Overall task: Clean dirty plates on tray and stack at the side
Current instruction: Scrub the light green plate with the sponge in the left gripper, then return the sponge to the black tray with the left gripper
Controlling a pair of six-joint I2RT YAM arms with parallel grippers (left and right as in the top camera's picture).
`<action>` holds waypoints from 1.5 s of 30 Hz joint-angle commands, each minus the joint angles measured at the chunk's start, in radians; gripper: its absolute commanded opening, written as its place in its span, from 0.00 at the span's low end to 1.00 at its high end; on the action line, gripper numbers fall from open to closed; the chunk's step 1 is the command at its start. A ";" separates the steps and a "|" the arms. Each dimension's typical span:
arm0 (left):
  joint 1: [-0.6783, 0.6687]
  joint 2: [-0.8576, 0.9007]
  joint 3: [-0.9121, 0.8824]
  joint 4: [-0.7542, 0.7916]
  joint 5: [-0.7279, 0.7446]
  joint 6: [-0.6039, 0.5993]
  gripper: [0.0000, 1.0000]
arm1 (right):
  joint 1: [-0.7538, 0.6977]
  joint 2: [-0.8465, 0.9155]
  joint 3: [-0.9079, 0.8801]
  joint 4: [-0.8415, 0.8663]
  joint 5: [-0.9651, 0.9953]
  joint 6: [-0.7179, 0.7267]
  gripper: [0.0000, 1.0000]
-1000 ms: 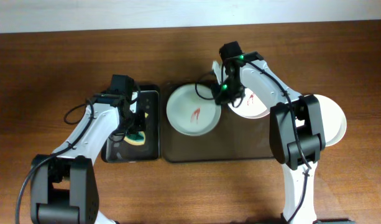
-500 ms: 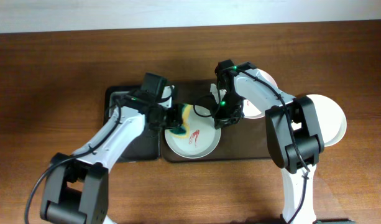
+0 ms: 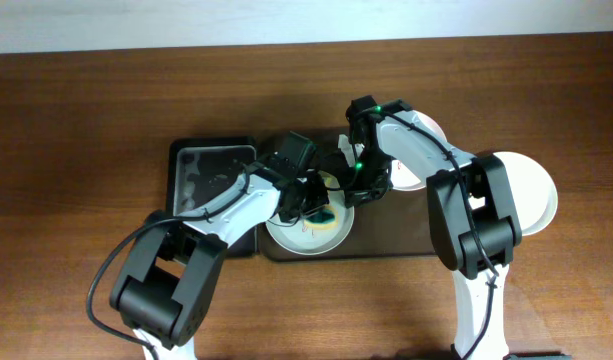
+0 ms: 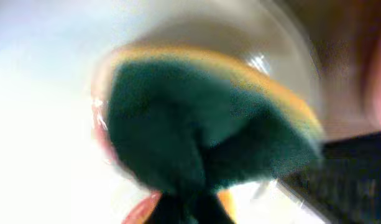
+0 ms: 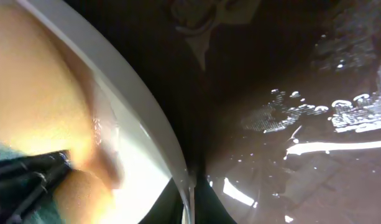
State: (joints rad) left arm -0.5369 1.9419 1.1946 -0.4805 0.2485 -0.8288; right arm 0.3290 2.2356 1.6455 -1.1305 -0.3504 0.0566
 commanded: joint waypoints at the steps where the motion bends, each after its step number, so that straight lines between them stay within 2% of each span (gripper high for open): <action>1: 0.003 0.040 -0.016 -0.163 -0.276 -0.012 0.00 | 0.003 0.010 -0.024 0.011 0.032 0.008 0.09; 4: 0.003 0.026 -0.011 -0.243 -0.386 0.000 0.00 | 0.003 0.010 -0.024 0.009 0.032 0.008 0.09; 6: 0.003 -0.054 0.029 -0.259 -0.388 0.075 0.00 | 0.003 0.010 -0.024 0.008 0.032 0.008 0.09; 9: 0.003 -0.159 0.041 -0.248 -0.386 0.074 0.00 | 0.003 0.010 -0.024 0.008 0.032 0.008 0.09; 11: 0.002 -0.157 0.038 -0.236 -0.336 0.068 0.00 | 0.003 0.010 -0.024 0.008 0.032 0.008 0.09; 13: -0.011 -0.118 0.033 -0.227 -0.249 -0.012 0.00 | 0.003 0.010 -0.024 0.009 0.032 0.008 0.09; 16: -0.079 -0.036 0.033 -0.206 -0.237 -0.100 0.00 | 0.003 0.010 -0.024 0.009 0.032 0.008 0.09; 18: -0.128 0.011 0.033 -0.190 -0.296 -0.099 0.00 | 0.003 0.010 -0.024 0.008 0.032 0.008 0.09; 22: -0.158 0.041 0.033 -0.341 -0.692 -0.099 0.00 | 0.003 0.010 -0.024 0.001 0.032 0.008 0.09; 25: -0.149 0.024 0.035 -0.352 -0.755 -0.083 0.00 | 0.003 0.010 -0.024 0.001 0.032 0.008 0.09; 31: -0.118 -0.292 0.050 -0.344 -0.695 0.151 0.00 | 0.003 0.010 -0.024 0.001 0.032 0.008 0.10; 33: -0.018 -0.352 0.050 -0.345 -0.604 0.275 0.00 | 0.003 0.010 -0.024 0.001 0.032 0.008 0.13; 37: 0.243 -0.327 0.049 -0.343 -0.372 0.498 0.00 | 0.003 0.010 -0.024 0.001 0.032 0.008 0.13; 39: 0.353 -0.275 0.048 -0.348 -0.269 0.670 0.00 | 0.003 0.010 -0.024 0.001 0.032 0.008 0.13; 43: 0.440 -0.098 0.047 -0.351 -0.227 0.674 0.00 | 0.003 0.010 -0.024 0.001 0.032 0.008 0.13; 44: 0.441 -0.071 0.047 -0.352 -0.198 0.674 0.02 | 0.003 0.010 -0.024 0.001 0.032 0.008 0.13; 45: 0.441 -0.052 0.047 -0.355 -0.192 0.674 0.41 | 0.003 0.010 -0.024 0.000 0.032 0.008 0.13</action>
State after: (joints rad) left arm -0.1020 1.8473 1.2396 -0.8307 -0.0086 -0.1806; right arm 0.3363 2.2356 1.6413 -1.1328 -0.3763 0.0570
